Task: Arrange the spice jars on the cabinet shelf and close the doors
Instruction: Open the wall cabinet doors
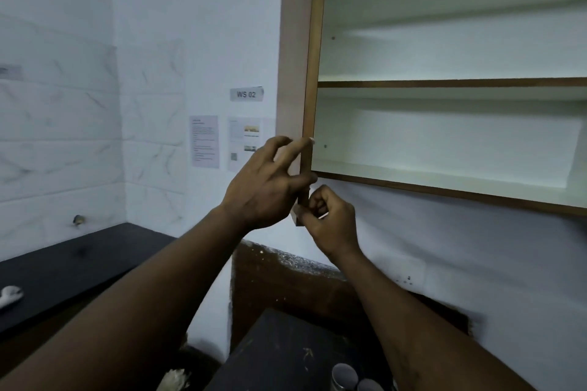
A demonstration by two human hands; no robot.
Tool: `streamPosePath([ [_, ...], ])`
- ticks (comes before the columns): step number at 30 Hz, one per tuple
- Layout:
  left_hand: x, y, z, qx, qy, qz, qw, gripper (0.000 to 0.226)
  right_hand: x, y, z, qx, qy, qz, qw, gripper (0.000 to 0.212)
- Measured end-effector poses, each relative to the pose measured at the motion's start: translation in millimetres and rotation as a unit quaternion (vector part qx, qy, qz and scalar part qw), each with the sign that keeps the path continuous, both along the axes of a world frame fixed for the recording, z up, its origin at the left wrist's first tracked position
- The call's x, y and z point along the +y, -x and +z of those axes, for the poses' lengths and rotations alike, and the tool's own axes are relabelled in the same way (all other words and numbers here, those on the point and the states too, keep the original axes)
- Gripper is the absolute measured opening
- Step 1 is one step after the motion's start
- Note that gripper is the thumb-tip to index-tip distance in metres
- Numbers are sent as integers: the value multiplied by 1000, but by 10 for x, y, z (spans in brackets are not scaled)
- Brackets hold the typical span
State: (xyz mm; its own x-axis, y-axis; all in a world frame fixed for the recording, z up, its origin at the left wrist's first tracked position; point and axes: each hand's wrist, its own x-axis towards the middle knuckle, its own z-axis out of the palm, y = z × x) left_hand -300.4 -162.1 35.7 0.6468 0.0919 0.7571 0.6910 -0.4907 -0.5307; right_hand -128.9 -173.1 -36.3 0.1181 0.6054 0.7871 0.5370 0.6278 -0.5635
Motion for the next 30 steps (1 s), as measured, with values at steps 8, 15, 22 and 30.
streamPosePath([
  [8, -149, 579, -341, -162, 107, 62, 979, 53, 266, 673, 14, -98, -44, 24, 994, 31],
  [15, -133, 1016, -395, -299, 134, 136, 935, 56, 471, 1059, 29, -227, 0, 81, 971, 61],
  [22, 49, 1390, -300, -300, 228, 264, 888, 73, 580, 1521, 128, -277, 79, 95, 953, 75],
  [30, 26, 1574, -398, -258, 241, 355, 866, 74, 665, 1697, 182, -372, 129, 118, 912, 84],
])
